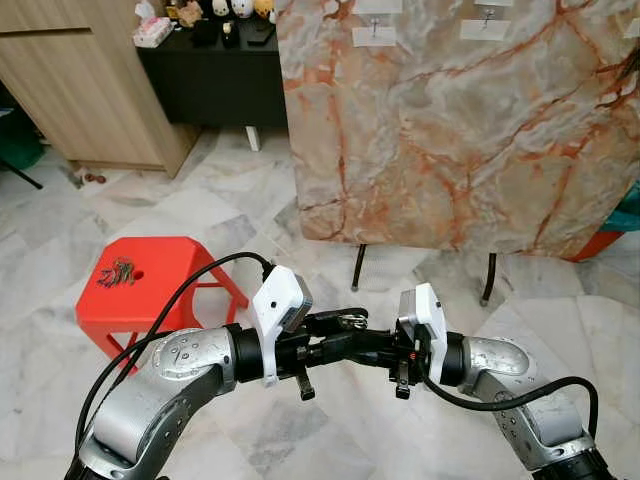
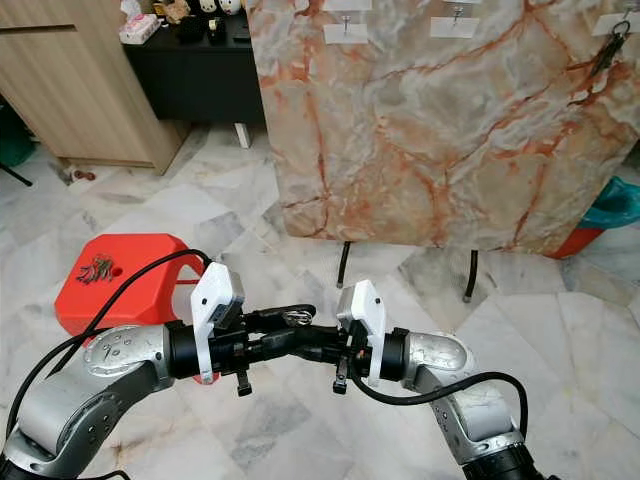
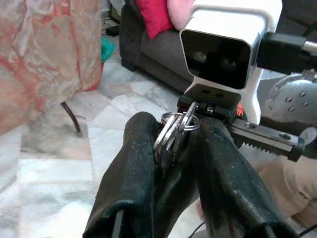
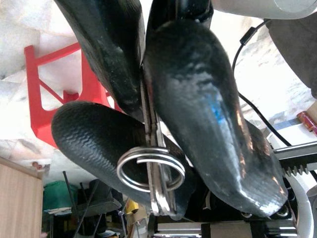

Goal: Hang keys on a hook

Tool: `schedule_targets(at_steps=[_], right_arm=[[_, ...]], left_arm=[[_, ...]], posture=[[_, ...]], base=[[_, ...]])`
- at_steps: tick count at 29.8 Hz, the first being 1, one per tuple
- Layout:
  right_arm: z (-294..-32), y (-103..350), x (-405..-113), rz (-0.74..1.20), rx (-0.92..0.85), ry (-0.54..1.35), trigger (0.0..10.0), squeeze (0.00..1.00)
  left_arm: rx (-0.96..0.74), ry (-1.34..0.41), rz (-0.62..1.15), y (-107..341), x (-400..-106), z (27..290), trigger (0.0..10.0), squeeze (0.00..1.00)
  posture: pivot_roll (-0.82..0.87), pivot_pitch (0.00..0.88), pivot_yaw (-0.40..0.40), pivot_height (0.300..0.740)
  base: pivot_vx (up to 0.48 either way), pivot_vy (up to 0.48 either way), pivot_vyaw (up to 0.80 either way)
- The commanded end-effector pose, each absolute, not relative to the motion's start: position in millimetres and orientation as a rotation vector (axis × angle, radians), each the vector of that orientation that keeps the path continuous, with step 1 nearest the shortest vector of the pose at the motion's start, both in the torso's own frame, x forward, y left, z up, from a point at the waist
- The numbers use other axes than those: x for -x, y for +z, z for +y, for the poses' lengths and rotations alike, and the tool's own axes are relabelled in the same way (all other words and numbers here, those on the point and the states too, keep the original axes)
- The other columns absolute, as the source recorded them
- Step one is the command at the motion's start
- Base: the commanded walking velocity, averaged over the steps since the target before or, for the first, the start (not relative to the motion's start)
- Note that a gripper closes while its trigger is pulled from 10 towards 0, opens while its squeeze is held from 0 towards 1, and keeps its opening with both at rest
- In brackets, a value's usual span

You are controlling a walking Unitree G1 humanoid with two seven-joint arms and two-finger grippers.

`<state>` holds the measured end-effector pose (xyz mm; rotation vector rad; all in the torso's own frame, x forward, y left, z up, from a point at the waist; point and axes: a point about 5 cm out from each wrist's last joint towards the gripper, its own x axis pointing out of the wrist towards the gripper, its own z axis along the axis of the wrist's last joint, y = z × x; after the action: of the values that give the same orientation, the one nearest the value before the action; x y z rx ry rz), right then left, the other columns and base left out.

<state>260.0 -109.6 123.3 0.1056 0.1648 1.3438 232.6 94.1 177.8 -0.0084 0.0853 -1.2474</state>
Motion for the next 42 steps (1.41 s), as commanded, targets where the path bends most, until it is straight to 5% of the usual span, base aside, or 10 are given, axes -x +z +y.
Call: schedule_targets(at_steps=[1,15,42], right_arm=[[-113,130,-264,0.130,-0.104,1.295,0.0,0.00],[-113,130,-265,0.130,-0.104,1.291,0.0,0.00],[-111,125,-262,0.150,-0.097,1.302,0.0,0.00]], left_arm=[[0.045,-1.320,0.085,181,-223,90,10.0,0.00],[-0.045,-1.288,0.125,176,-228,101,10.0,0.00],[0.046,-1.253,0.004,200,-235,104,10.0,0.00]], posture=[[0.14,0.178,0.050,0.740],[0.14,0.175,0.052,0.740],[0.14,0.181,0.049,0.740]], base=[[0.000,0.000,0.00],[0.000,0.000,0.00],[0.000,0.000,0.00]])
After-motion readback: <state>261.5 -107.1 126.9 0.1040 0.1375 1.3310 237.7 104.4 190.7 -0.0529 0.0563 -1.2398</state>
